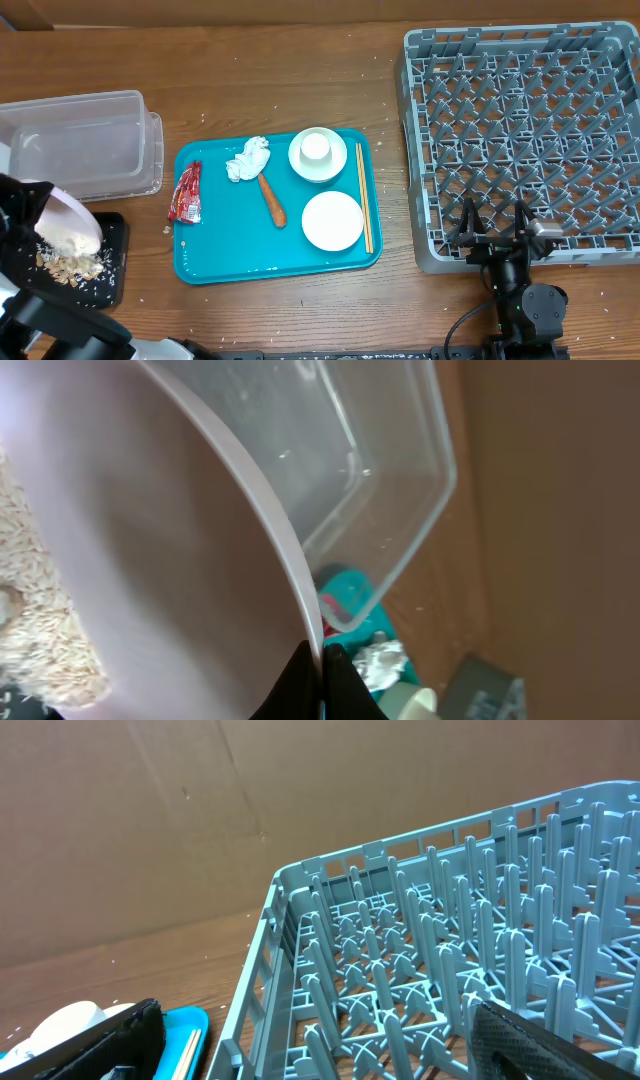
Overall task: Sort waste into correct bins and load items into the dishwasher
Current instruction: 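Tilt the plate with the left gripper, dumping rice onto black tray, then carry the emptied plate back and set it on the teal tray, then move the left gripper to the carrot and grasp it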
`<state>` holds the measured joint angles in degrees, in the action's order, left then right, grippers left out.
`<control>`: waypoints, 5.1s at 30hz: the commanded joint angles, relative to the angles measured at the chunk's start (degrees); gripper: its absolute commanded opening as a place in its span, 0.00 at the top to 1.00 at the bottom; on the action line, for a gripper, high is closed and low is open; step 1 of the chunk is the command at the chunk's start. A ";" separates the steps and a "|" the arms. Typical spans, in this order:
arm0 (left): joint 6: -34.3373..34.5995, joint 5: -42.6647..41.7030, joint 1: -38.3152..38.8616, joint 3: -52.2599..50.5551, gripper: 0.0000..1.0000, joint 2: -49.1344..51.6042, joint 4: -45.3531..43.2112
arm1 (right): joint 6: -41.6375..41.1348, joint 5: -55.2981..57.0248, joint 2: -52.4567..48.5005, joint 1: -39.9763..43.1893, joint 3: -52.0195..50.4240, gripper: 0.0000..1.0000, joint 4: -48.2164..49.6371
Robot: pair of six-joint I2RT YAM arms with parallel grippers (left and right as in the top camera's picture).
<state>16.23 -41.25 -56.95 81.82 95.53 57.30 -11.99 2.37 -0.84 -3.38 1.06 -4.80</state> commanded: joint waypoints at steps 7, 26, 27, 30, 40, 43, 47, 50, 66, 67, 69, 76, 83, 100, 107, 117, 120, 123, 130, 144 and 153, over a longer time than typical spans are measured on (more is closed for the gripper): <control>-0.39 -14.67 -7.52 0.90 0.96 -0.28 0.83 | 0.24 0.48 0.68 0.13 -0.59 0.00 0.17; 0.70 -23.58 -9.84 0.87 0.96 -0.28 0.85 | 0.24 0.48 0.68 0.13 -0.59 0.00 0.17; 0.72 -23.85 -9.94 0.87 0.96 -0.28 1.86 | 0.24 0.48 0.68 0.13 -0.59 0.00 0.17; 1.33 -22.43 -9.94 0.87 0.96 -0.28 1.90 | 0.24 0.48 0.68 0.13 -0.59 0.00 0.17; 3.21 -23.56 -9.92 0.90 0.96 -0.31 9.51 | 0.24 0.48 0.68 0.13 -0.59 0.00 0.17; 1.01 -26.62 -9.46 0.90 0.96 -0.48 13.62 | 0.24 0.48 0.68 0.13 -0.59 0.00 0.17; -5.35 -30.56 -6.97 1.09 0.96 -1.97 19.80 | 0.24 0.48 0.68 0.13 -0.59 0.00 0.17; -8.68 -30.16 -3.43 1.51 0.96 -4.24 22.58 | 0.24 0.48 0.68 0.13 -0.59 0.00 0.17; -5.68 9.11 38.42 1.46 0.96 -16.15 22.86 | 0.24 0.48 0.68 0.13 -0.59 0.00 0.17; -5.27 12.48 42.03 1.40 0.96 -16.09 22.93 | 0.24 0.48 0.68 0.13 -0.59 0.00 0.17; -2.58 18.84 48.89 0.90 0.96 -15.89 22.69 | 0.24 0.48 0.68 0.13 -0.59 0.00 0.17; 10.56 40.37 69.33 0.57 0.96 -12.15 21.55 | 0.24 0.48 0.68 0.13 -0.59 0.00 0.17; 16.17 45.29 78.95 0.57 0.96 -4.11 21.51 | 0.24 0.48 0.68 0.13 -0.59 0.00 0.17; 16.15 39.74 82.05 0.39 0.96 11.43 22.86 | 0.24 0.48 0.68 0.13 -0.59 0.00 0.17; 16.46 42.84 82.03 0.28 0.95 13.62 21.75 | 0.24 0.48 0.68 0.13 -0.59 0.00 0.17; 17.22 41.75 82.03 -1.44 0.94 13.88 21.84 | 0.24 0.48 0.66 0.13 -0.59 0.00 0.17; 17.22 41.70 82.05 -3.10 0.91 13.88 20.98 | 0.24 0.48 0.68 0.13 -0.59 0.00 0.17; 17.20 41.72 81.96 -5.25 0.90 13.88 18.38 | 0.24 0.48 0.68 0.13 -0.59 0.00 0.17; 16.98 47.52 81.96 -6.38 0.96 13.88 13.92 | 0.24 0.48 0.68 0.13 -0.59 0.00 0.17; 15.10 48.26 81.66 -6.21 0.95 13.86 17.46 | 0.24 0.48 0.68 0.13 -0.59 0.00 0.17; 15.13 47.01 81.64 -7.37 0.96 13.88 18.53 | 0.24 0.48 0.68 0.13 -0.59 0.00 0.17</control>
<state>31.38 6.04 24.67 75.61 109.01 76.44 -11.97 2.37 -0.84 -3.38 1.06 -4.80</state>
